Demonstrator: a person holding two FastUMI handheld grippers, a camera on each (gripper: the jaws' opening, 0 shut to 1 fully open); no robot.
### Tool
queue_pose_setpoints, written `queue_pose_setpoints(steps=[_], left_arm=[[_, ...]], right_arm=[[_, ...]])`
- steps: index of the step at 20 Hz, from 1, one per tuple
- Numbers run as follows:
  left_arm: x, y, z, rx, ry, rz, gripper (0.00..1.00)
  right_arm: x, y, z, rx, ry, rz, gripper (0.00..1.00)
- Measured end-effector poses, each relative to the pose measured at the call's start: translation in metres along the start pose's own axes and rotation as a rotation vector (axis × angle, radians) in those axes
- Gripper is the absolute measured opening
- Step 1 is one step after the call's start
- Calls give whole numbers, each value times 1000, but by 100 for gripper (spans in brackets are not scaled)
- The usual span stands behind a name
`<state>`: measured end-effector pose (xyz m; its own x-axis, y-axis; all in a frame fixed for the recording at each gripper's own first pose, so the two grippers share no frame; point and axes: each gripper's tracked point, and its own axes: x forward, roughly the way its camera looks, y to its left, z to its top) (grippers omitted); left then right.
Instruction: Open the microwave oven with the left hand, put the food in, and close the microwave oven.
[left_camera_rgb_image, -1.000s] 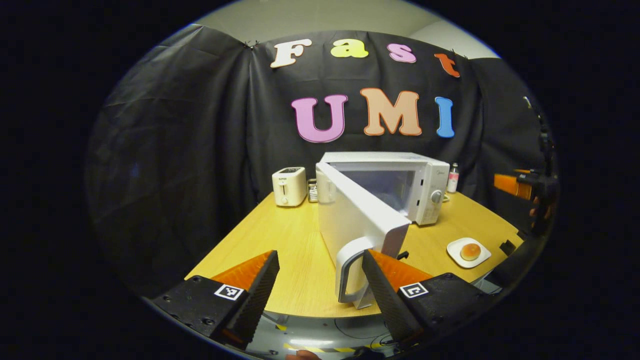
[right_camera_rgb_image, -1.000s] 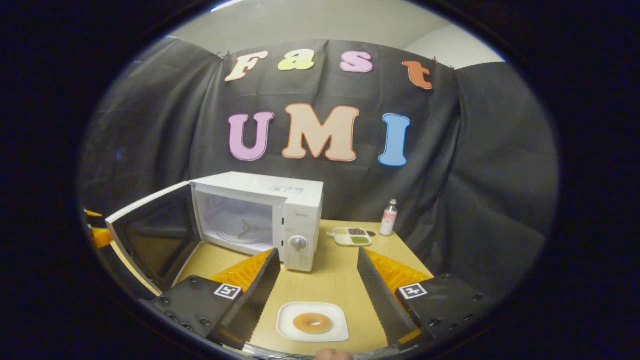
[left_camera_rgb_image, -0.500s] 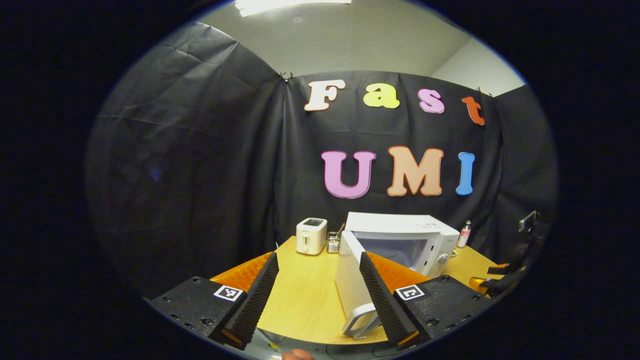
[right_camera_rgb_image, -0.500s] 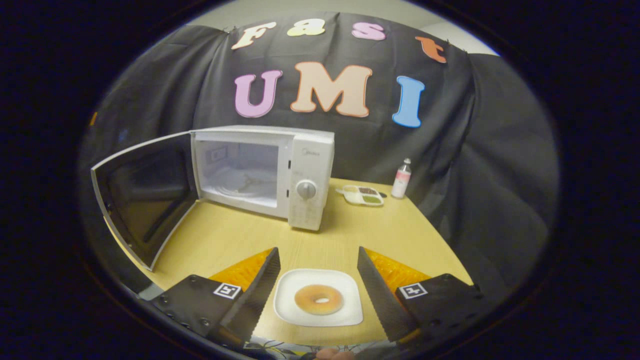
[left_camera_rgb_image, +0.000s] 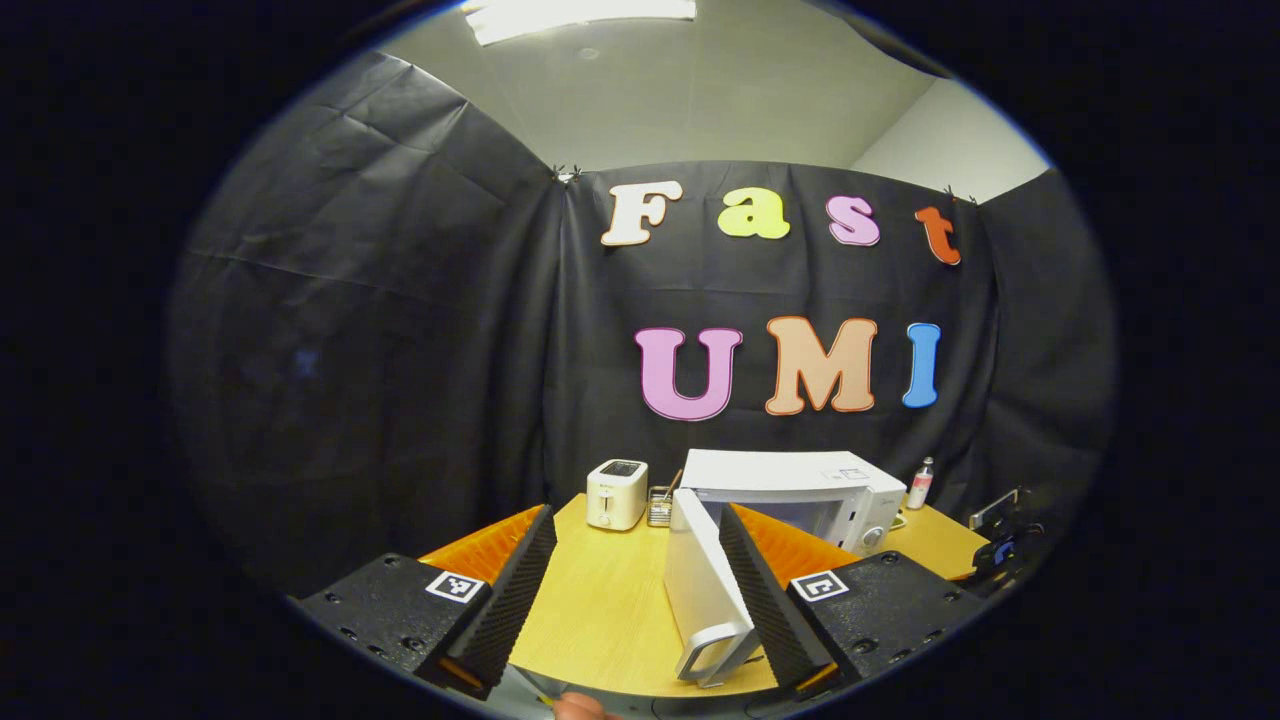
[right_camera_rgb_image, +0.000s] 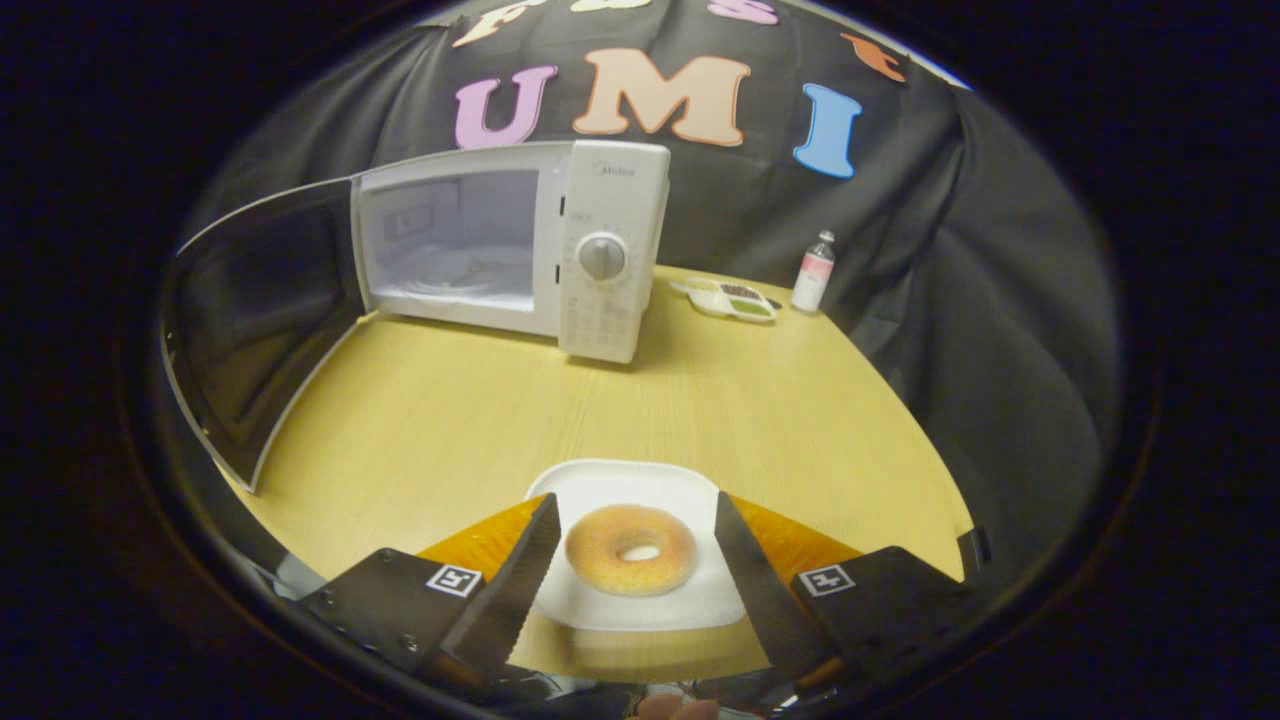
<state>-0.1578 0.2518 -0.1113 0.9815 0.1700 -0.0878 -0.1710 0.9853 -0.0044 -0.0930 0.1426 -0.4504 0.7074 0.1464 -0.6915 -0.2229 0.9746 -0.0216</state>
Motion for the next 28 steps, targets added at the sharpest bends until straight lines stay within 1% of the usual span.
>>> queue_pose_setpoints(steps=[3,4,6,9,11,12,13,14,15,25,28], left_arm=[[-1,6,5,12,-12,26,95],[-1,7,6,17,-13,31,93],[-4,10,4,20,-15,39,94],[-2,11,3,9,-11,43,94],[-3,12,2,9,-10,44,95],[-2,13,2,8,-12,44,94],[-2,14,1,7,-11,46,96],[-1,14,2,4,-11,47,94],[1,14,0,1,-8,46,96],[4,18,-8,0,12,47,96],[6,19,-11,-3,17,51,95]], right_arm=[[8,1,-10,26,51,4,99],[12,3,-13,37,62,12,99],[15,5,-16,51,80,19,99],[18,13,-18,36,97,34,99],[17,16,-19,11,98,36,99],[16,16,-18,-2,94,33,99],[15,15,-18,-15,90,32,98],[15,15,-17,-24,88,32,98],[15,14,-18,-28,87,32,98],[16,15,-18,-12,111,39,99],[14,12,-13,9,100,40,99]])
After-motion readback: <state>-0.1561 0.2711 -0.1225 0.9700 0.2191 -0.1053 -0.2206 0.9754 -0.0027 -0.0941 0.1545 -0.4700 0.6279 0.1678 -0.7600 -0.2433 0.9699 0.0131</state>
